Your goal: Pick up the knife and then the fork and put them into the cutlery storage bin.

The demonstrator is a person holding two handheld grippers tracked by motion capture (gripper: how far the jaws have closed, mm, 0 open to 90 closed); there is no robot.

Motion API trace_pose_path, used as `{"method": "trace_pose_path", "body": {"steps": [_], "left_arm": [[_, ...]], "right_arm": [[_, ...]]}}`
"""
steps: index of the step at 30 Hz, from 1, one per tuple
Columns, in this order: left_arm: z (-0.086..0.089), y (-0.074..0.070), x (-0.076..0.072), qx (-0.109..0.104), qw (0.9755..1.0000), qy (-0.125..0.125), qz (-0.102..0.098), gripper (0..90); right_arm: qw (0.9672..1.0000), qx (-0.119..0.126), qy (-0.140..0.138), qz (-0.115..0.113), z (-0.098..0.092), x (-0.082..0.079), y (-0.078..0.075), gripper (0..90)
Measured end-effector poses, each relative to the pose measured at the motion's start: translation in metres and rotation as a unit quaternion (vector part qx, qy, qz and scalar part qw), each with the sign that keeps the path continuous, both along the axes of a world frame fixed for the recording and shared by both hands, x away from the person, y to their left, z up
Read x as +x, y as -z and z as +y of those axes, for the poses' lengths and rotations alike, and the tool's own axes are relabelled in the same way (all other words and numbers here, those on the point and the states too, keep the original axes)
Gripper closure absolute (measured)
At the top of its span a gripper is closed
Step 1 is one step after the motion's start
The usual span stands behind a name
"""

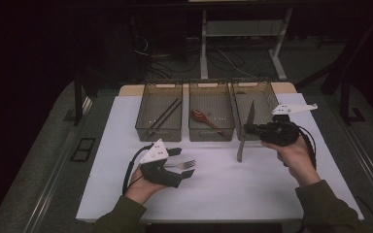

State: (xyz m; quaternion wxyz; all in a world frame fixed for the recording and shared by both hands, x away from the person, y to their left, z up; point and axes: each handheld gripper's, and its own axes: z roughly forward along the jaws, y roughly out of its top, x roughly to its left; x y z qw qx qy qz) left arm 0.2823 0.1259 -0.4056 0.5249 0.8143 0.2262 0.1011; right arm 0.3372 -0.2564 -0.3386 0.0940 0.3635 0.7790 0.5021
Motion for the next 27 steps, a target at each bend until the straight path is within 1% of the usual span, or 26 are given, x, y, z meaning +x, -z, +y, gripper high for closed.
{"method": "trace_pose_path", "body": {"steps": [1,3,6,7,9,12,15,18,21,23,27], "left_arm": [[0.004,0.002,-0.002,-0.001,1.0,-0.003,0.003,13.0],[0.011,0.005,-0.005,0.003,0.9999,-0.008,0.006,10.0],[0.022,0.009,-0.009,0.009,0.9999,-0.008,0.005,5.0],[0.025,0.01,-0.01,0.011,0.9999,-0.011,0.007,4.3],[0.032,0.012,-0.013,0.013,0.9997,-0.019,0.007,0.0],[0.04,0.016,-0.016,0.019,0.9992,-0.03,0.018,0.0],[0.044,0.02,-0.016,0.018,0.9986,-0.042,0.028,0.0],[0.044,0.021,-0.016,0.017,0.9985,-0.042,0.03,0.0],[0.044,0.022,-0.017,0.016,0.9987,-0.039,0.03,0.0],[0.044,0.022,-0.017,0.018,0.9983,-0.041,0.037,0.0],[0.044,0.022,-0.016,0.015,0.9982,-0.043,0.039,0.0]], "right_arm": [[1.0,-0.003,0.002,0.0,-0.002,0.001,-0.002,87.3],[0.9999,-0.009,0.005,-0.003,-0.008,0.002,-0.007,87.3],[0.9999,-0.004,0.011,-0.001,-0.017,0.004,-0.012,87.3],[0.9999,-0.005,0.016,0.001,-0.021,0.005,-0.016,87.3],[0.9997,-0.012,0.022,-0.004,-0.027,0.008,-0.022,87.4],[0.9993,-0.012,0.034,-0.006,-0.035,0.013,-0.03,87.3],[0.9989,-0.016,0.042,-0.011,-0.041,0.018,-0.037,87.4],[0.9982,-0.023,0.053,-0.016,-0.048,0.025,-0.046,87.4],[0.9974,-0.024,0.065,-0.018,-0.055,0.032,-0.052,87.4],[0.9963,-0.033,0.075,-0.024,-0.059,0.039,-0.058,87.3],[0.9941,-0.044,0.096,-0.027,-0.066,0.053,-0.064,87.3]]}}
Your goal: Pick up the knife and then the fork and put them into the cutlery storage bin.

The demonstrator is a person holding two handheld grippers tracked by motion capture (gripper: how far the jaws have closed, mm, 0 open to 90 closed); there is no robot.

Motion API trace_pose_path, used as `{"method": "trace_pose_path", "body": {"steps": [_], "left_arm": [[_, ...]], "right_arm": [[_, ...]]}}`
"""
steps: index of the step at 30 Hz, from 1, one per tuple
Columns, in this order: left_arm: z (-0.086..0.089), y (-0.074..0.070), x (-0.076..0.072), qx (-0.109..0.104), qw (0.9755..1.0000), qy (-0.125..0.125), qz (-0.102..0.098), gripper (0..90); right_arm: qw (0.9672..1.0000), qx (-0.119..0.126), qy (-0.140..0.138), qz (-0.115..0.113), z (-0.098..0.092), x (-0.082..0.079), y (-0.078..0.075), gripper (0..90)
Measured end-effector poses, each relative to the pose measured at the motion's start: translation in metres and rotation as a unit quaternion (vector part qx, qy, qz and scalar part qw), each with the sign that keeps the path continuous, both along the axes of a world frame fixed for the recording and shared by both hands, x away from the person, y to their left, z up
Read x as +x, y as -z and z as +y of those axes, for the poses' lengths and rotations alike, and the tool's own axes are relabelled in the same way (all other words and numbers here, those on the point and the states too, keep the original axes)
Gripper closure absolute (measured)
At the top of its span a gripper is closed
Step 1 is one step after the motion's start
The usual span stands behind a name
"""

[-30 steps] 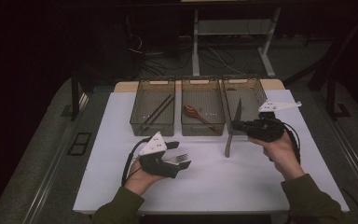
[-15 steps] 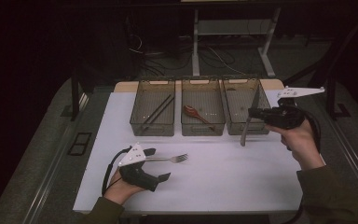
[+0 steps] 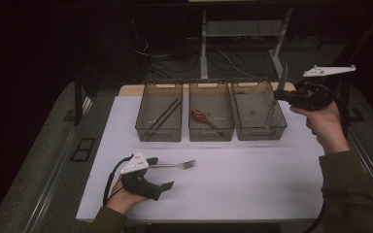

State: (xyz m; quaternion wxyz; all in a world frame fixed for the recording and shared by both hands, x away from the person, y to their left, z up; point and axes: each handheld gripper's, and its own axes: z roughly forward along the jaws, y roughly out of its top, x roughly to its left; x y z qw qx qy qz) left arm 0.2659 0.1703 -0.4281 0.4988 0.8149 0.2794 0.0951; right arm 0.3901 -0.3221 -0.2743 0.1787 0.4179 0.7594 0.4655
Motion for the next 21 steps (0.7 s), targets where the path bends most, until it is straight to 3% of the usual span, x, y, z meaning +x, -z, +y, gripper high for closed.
{"method": "trace_pose_path", "body": {"steps": [7,11,15,21], "left_arm": [[-0.001,0.001,0.0,0.003,1.0,0.006,0.005,0.0],[0.0,0.002,0.001,0.002,1.0,0.004,0.006,0.0],[0.001,0.002,0.001,0.002,1.0,0.005,0.007,0.0],[0.001,0.002,0.001,0.002,1.0,0.006,0.008,0.0]], "right_arm": [[0.9994,-0.02,0.027,0.008,-0.008,0.023,-0.002,87.3],[0.9982,-0.04,0.039,0.022,-0.012,0.036,0.008,87.4],[0.9956,-0.063,0.046,0.051,-0.017,0.049,0.023,87.4],[0.9923,-0.077,0.049,0.084,-0.024,0.057,0.043,87.4]]}}
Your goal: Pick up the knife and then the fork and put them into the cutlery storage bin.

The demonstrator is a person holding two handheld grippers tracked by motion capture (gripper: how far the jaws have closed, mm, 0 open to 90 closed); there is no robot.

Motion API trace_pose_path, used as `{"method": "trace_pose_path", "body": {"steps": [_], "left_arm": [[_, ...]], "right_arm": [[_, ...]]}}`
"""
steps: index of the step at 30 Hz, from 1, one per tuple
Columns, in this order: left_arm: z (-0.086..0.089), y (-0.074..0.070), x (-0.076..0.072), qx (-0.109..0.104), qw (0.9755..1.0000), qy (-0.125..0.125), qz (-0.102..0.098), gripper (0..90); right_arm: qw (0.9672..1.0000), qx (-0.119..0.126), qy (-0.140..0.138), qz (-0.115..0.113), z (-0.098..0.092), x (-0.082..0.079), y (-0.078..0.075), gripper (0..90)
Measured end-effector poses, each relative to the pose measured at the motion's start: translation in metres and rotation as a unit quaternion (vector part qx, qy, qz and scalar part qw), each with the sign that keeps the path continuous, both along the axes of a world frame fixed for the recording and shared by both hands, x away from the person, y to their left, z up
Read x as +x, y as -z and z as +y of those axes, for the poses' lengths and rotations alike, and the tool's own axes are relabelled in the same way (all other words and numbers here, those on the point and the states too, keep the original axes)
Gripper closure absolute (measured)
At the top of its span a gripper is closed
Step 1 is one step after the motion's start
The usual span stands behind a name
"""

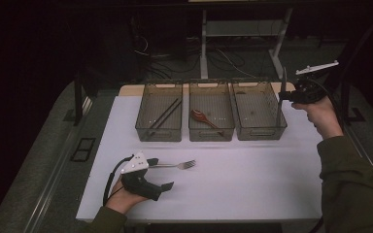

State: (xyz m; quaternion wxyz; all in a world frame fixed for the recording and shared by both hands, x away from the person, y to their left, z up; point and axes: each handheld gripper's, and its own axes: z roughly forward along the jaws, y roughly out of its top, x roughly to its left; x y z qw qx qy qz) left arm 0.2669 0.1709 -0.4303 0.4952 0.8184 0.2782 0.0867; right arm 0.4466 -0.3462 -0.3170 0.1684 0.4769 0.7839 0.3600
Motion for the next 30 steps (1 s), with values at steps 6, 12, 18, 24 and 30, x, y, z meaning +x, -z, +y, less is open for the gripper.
{"method": "trace_pose_path", "body": {"steps": [6,12,18,24,30], "left_arm": [[0.0,0.0,0.0,0.0,1.0,0.002,0.002,0.0],[0.0,0.0,0.0,-0.003,1.0,0.003,0.001,0.0],[-0.001,0.0,0.0,-0.003,1.0,0.007,0.001,0.0],[-0.001,0.0,0.0,0.002,0.9999,0.011,-0.001,0.0],[-0.001,0.0,0.0,0.001,0.9999,0.014,0.0,0.0]], "right_arm": [[0.9997,-0.01,-0.007,0.023,0.001,0.004,0.013,87.3],[0.9998,-0.008,-0.01,0.017,0.007,0.009,0.02,87.3],[0.9996,-0.014,-0.023,0.008,0.023,0.02,0.032,87.0],[0.9994,-0.024,-0.023,0.009,0.039,0.035,0.049,86.8],[0.9988,-0.039,-0.02,0.024,0.054,0.049,0.066,86.6]]}}
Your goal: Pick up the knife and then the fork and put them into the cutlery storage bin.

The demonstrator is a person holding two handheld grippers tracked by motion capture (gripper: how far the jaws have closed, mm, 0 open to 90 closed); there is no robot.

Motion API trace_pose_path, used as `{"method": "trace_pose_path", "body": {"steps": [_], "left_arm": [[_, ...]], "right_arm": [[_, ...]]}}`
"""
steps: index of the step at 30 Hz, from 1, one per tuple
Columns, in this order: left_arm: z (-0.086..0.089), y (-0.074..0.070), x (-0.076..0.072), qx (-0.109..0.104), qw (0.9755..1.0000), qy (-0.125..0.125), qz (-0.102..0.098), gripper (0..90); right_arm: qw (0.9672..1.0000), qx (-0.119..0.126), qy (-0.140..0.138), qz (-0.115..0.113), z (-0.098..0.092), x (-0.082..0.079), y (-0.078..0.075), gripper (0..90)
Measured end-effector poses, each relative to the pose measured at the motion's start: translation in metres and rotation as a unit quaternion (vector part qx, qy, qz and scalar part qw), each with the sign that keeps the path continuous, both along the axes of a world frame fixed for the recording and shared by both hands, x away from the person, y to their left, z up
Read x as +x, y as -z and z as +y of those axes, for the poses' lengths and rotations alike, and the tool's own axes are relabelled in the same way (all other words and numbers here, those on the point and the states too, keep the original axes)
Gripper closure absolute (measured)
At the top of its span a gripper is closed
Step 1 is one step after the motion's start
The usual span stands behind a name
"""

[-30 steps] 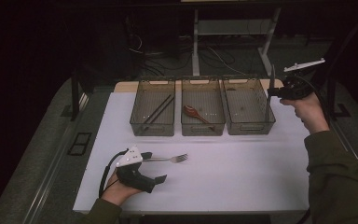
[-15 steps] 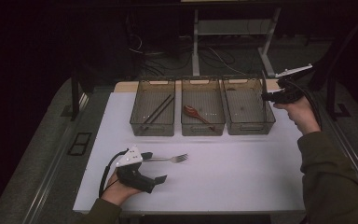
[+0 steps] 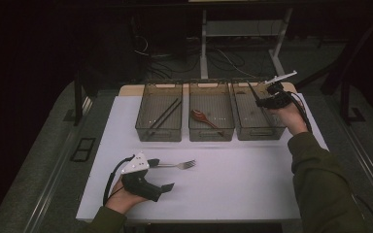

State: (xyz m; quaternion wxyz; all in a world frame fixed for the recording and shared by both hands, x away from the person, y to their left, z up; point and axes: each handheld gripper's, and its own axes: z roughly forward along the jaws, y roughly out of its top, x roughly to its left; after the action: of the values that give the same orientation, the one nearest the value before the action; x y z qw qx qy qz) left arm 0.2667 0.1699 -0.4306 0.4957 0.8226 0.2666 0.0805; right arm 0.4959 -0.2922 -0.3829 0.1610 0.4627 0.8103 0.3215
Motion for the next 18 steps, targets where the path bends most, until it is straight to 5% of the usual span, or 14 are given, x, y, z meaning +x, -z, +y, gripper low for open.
{"method": "trace_pose_path", "body": {"steps": [9,18], "left_arm": [[-0.001,0.0,0.0,0.003,1.0,0.005,0.003,0.0],[-0.001,0.0,0.0,0.004,1.0,0.005,0.003,0.0]], "right_arm": [[0.9993,-0.03,-0.004,0.022,0.014,0.009,0.012,83.2],[0.9994,-0.009,-0.011,0.032,0.011,0.004,0.008,63.4]]}}
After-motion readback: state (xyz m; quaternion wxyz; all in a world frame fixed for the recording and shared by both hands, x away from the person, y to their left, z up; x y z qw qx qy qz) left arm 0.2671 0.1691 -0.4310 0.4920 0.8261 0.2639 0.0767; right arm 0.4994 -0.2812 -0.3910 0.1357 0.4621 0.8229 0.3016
